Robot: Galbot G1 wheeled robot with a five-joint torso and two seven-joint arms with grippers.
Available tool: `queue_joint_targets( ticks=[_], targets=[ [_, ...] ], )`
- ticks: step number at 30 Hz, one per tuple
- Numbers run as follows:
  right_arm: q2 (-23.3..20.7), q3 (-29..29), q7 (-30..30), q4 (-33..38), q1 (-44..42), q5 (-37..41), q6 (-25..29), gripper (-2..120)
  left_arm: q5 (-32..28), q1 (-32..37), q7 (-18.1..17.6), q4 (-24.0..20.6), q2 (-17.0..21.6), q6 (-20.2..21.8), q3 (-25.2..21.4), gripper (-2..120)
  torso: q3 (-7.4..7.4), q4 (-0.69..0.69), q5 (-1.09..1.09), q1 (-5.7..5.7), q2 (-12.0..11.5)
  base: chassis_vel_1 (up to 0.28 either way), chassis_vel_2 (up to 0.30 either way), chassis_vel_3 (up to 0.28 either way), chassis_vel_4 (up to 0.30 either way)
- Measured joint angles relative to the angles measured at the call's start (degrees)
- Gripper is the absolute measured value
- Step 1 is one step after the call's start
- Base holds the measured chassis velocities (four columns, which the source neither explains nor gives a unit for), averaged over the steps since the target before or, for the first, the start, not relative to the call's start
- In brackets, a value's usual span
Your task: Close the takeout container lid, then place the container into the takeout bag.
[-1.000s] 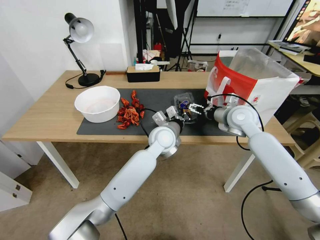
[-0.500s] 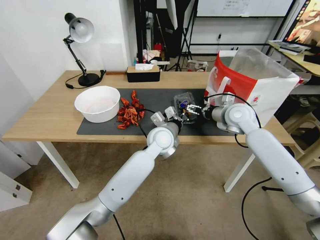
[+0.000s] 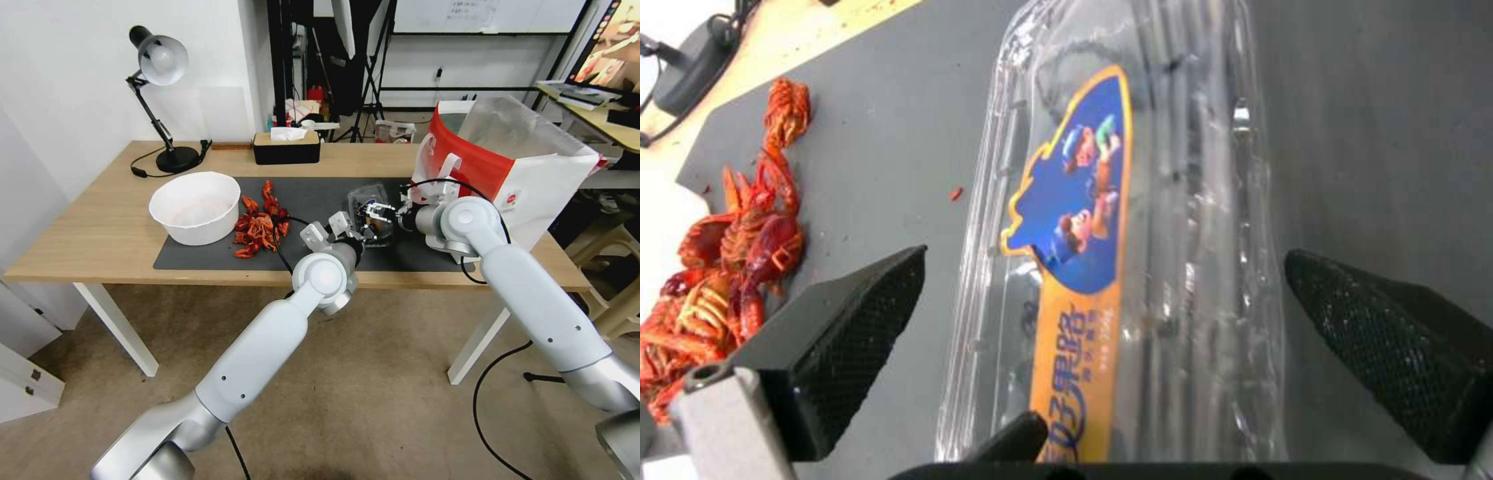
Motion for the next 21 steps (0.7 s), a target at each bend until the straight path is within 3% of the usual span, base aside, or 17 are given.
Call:
queue_joint_targets(
  ticks=[21],
  targets=[
    [1.3,-1.5,0.2,-3.4,1.6,-1.8,-0.3,100,-0.1,0.5,-0.1,-0.8,0.2,-0.1,-0.1,0,0.0,0.0,0.0,0.0,0.0,0.0,0.0,0.0,0.0]
  ],
)
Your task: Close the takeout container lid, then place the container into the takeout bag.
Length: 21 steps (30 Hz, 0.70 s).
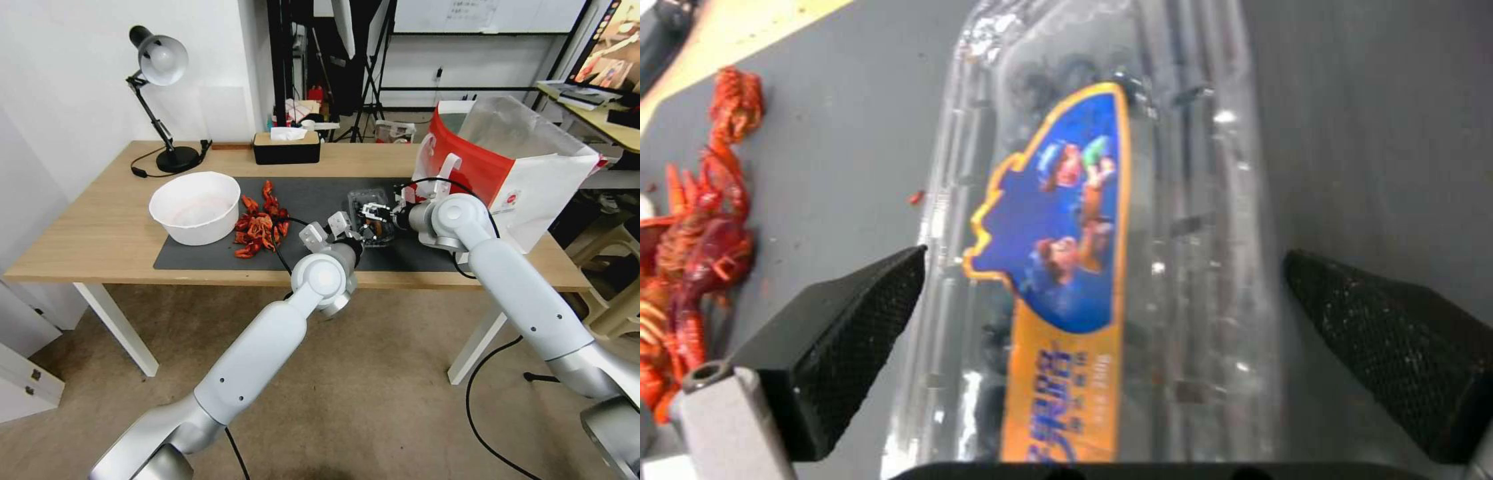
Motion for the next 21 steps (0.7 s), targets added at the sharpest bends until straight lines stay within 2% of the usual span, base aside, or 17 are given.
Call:
queue_joint_targets(
  ticks=[21],
  targets=[
    [1.1,-0.9,-0.4,-1.2,0.9,1.8,0.0,98,-0.5,-0.1,-0.3,-0.8,0.9,-0.1,-0.4,0,0.0,0.0,0.0,0.0,0.0,0.0,0.0,0.0,0.0]
  ],
)
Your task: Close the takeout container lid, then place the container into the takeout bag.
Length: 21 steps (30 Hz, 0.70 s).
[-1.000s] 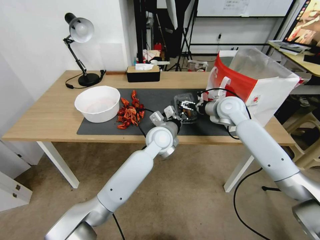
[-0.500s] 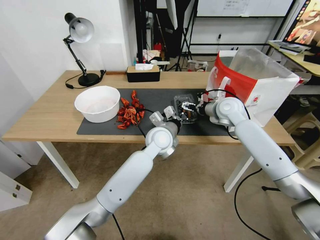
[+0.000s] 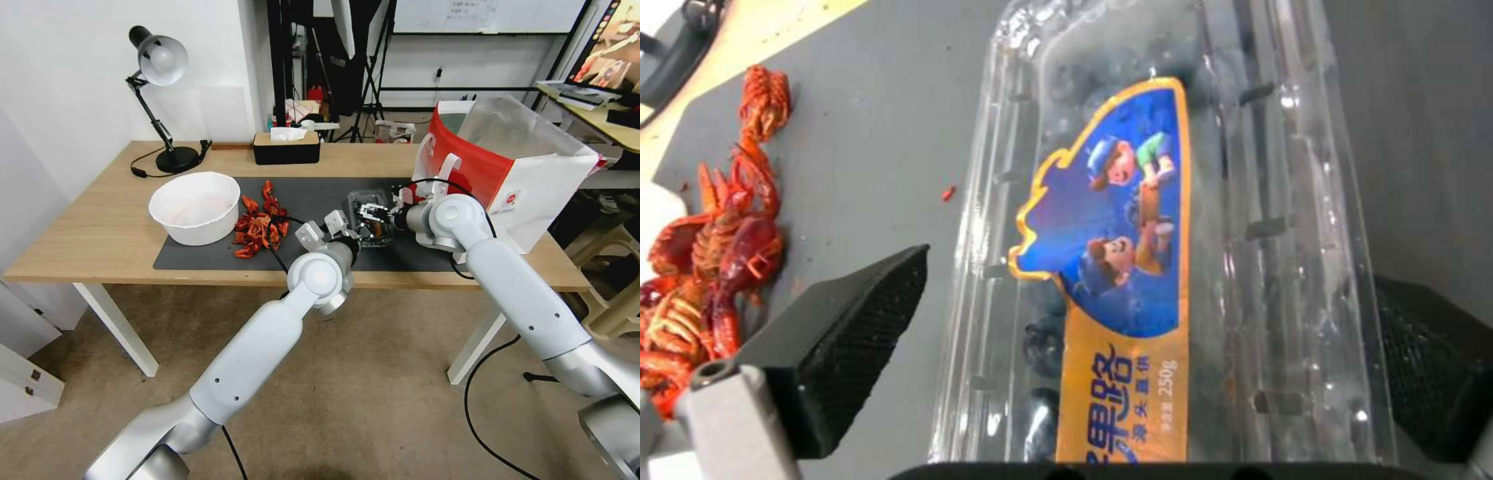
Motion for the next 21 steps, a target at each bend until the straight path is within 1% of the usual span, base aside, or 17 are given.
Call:
queue_joint_targets(
  ticks=[2,4,5,8,9,10,11,13,14,17,18,20,21],
  targets=[
    [0.2,0.0,0.2,-0.2,0.1,0.2,0.0,97,0.0,0.0,0.0,0.0,0.0,0.0,0.0,0,0.0,0.0,0.0,0.0,0.0,0.0,0.0,0.0,0.0],
    [0.4,0.0,0.6,-0.6,0.3,0.7,0.0,92,0.0,0.0,0.0,-0.1,0.0,0.0,0.0,0,0.0,0.0,-0.01,0.0,0.0,0.0,0.0,0.0,0.0],
    [0.4,0.0,0.6,-0.6,0.3,0.7,0.0,92,0.0,0.0,0.0,-0.1,0.0,0.0,0.0,0,0.0,0.0,-0.01,0.0,0.0,0.0,0.0,0.0,0.0],
    [0.4,0.1,0.8,-0.6,0.3,1.2,0.0,85,0.0,-0.1,-0.1,-0.1,-0.1,0.0,0.0,0,0.0,0.0,-0.01,0.0,0.0,0.0,0.0,0.0,0.0],
    [0.3,0.1,0.9,-0.6,0.3,1.3,0.0,79,0.0,-0.1,-0.1,-0.1,-0.1,0.0,0.1,0,0.0,0.0,-0.01,0.0,0.0,0.0,0.0,0.0,0.0],
    [0.3,0.1,0.9,-0.6,0.3,1.3,0.0,79,0.0,-0.1,-0.1,-0.1,-0.1,0.0,0.1,0,0.0,0.0,-0.01,0.0,0.0,0.0,0.0,0.0,0.0],
    [0.2,0.1,0.9,-0.7,0.3,1.4,0.0,76,0.0,-0.1,-0.1,-0.1,-0.2,0.0,0.1,0,0.0,-0.01,-0.01,0.0,0.0,0.0,0.0,0.0,0.0],
    [-0.1,0.4,0.9,-0.7,0.1,1.5,0.0,65,0.0,-0.2,-0.1,-0.1,-0.2,0.0,0.2,0,0.0,0.0,0.0,0.0,0.0,0.0,0.0,0.0,0.0],
    [-0.1,0.4,0.9,-0.7,0.1,1.5,0.0,65,0.0,-0.2,-0.1,-0.1,-0.2,0.0,0.2,0,0.0,0.0,0.0,0.0,0.0,0.0,0.0,0.0,0.0],
    [-0.5,0.6,1.0,-0.5,0.0,1.8,-0.1,51,-0.1,-0.3,-0.2,-0.2,-0.2,0.0,0.3,0,0.01,0.0,0.01,0.0,0.0,0.0,0.0,0.0,0.0],
    [-0.5,0.6,1.0,-0.5,0.0,1.8,-0.1,51,-0.1,-0.3,-0.2,-0.2,-0.2,0.0,0.3,0,0.01,0.0,0.01,0.0,0.0,0.0,0.0,0.0,0.0],
    [-0.6,0.8,1.2,-0.3,-0.1,2.0,-0.1,40,-0.2,-0.3,-0.2,-0.3,-0.2,0.0,0.4,0,0.01,0.01,0.01,0.01,0.0,0.0,0.0,0.0,0.0],
    [-0.6,0.8,1.2,-0.3,-0.1,2.0,-0.1,40,-0.2,-0.3,-0.2,-0.3,-0.2,0.0,0.4,0,0.01,0.01,0.01,0.01,0.0,0.0,0.0,0.0,0.0]
  ],
)
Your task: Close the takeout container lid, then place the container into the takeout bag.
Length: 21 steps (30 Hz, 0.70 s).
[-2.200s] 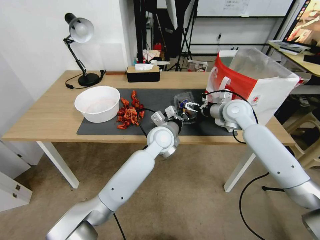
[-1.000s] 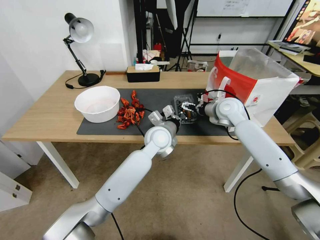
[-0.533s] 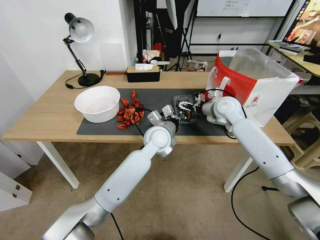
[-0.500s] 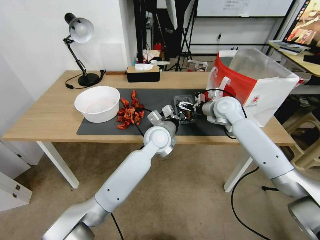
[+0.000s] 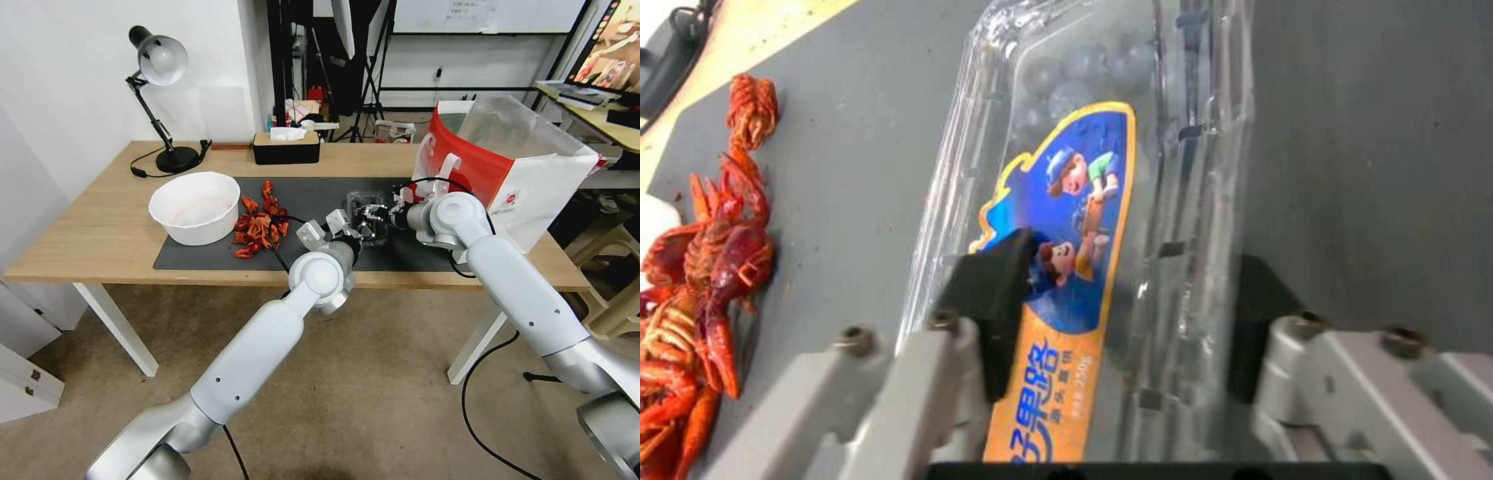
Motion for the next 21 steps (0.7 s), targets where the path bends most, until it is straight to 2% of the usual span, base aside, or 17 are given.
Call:
queue_joint_targets(
  ticks=[2,4,7,9,11,21],
  targets=[
    [-0.1,0.2,0.1,0.1,-0.1,0.0,0.0,30,0.0,0.0,0.0,-0.1,0.1,0.0,0.0,0,0.0,0.0,-0.01,0.0,0.0,0.0,0.0,0.0,0.0],
    [-0.1,0.2,0.1,0.1,-0.1,0.0,0.0,27,0.0,0.0,0.0,-0.2,0.1,0.0,0.0,0,0.0,0.0,-0.01,0.0,0.0,0.0,0.0,0.0,0.0],
    [-0.1,0.7,0.4,0.2,-0.2,0.2,0.0,12,-0.1,0.2,0.0,-0.6,0.8,0.0,-0.2,0,-0.01,0.0,-0.01,0.0,0.0,0.0,0.0,0.0,0.0],
    [-0.1,0.8,0.4,0.2,-0.3,0.3,0.0,9,-0.1,0.3,0.0,-0.7,1.0,0.0,-0.2,0,-0.01,0.0,-0.01,0.0,0.0,0.0,0.0,0.0,0.0],
    [-0.1,1.1,0.5,0.2,-0.4,0.3,0.1,0,-0.1,0.6,0.0,-1.2,1.8,0.0,-0.6,0,-0.01,0.01,-0.02,0.0,0.0,0.0,0.0,0.0,0.0],
    [-0.3,2.1,0.7,0.1,-0.5,0.5,0.1,0,-0.6,1.5,0.0,-3.5,3.9,0.0,-1.9,0,-0.01,-0.02,-0.02,0.0,0.0,0.0,0.0,0.0,0.0]
  ],
)
